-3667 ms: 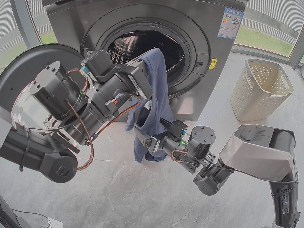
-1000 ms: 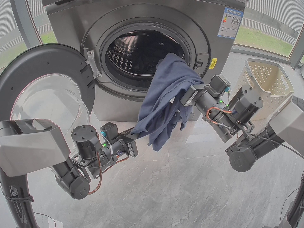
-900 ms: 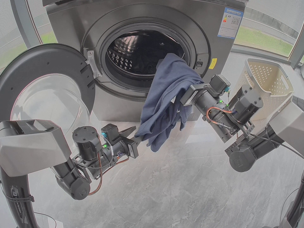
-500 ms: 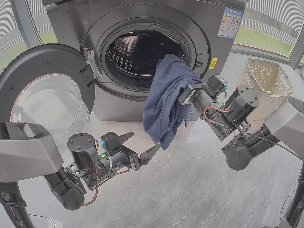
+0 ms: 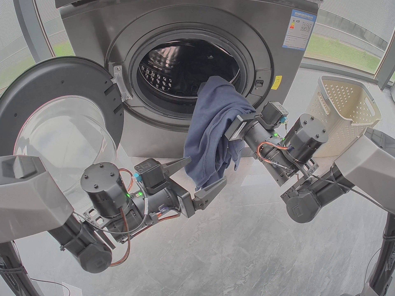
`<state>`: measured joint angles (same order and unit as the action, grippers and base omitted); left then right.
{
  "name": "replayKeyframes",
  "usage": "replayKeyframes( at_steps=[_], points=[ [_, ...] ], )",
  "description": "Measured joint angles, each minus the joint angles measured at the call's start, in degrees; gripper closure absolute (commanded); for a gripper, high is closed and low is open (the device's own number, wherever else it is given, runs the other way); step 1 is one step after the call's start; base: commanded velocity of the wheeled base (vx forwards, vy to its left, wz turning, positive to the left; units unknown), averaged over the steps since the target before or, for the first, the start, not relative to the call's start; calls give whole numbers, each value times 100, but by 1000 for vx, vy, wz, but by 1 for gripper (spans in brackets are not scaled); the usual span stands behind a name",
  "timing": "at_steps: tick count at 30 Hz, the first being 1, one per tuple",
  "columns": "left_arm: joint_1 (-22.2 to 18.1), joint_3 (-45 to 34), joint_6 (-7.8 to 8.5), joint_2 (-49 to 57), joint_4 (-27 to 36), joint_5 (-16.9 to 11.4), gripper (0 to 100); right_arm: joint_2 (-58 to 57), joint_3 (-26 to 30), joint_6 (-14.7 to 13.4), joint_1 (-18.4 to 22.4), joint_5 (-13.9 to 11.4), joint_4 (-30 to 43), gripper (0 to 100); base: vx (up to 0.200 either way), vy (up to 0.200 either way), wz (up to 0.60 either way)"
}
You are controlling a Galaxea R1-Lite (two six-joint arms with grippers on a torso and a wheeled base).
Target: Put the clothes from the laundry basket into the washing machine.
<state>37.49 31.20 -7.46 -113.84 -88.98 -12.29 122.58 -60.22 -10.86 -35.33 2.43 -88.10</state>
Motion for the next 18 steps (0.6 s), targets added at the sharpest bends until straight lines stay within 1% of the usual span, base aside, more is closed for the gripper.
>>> replayKeyframes(
  at_steps=[9, 12, 18],
  points=[
    [-22, 1139, -22, -885, 7, 59, 0, 9, -20, 5, -177, 96, 16, 100, 0, 0, 0],
    [-37, 1576, -30, -1150, 20, 134, 0, 2, -9, 2, -229, 110, 13, 100, 0, 0, 0],
    [-52, 2288, -33, -1602, 107, 393, 0, -11, 6, 0, -325, 121, 9, 100, 0, 0, 0]
  ],
)
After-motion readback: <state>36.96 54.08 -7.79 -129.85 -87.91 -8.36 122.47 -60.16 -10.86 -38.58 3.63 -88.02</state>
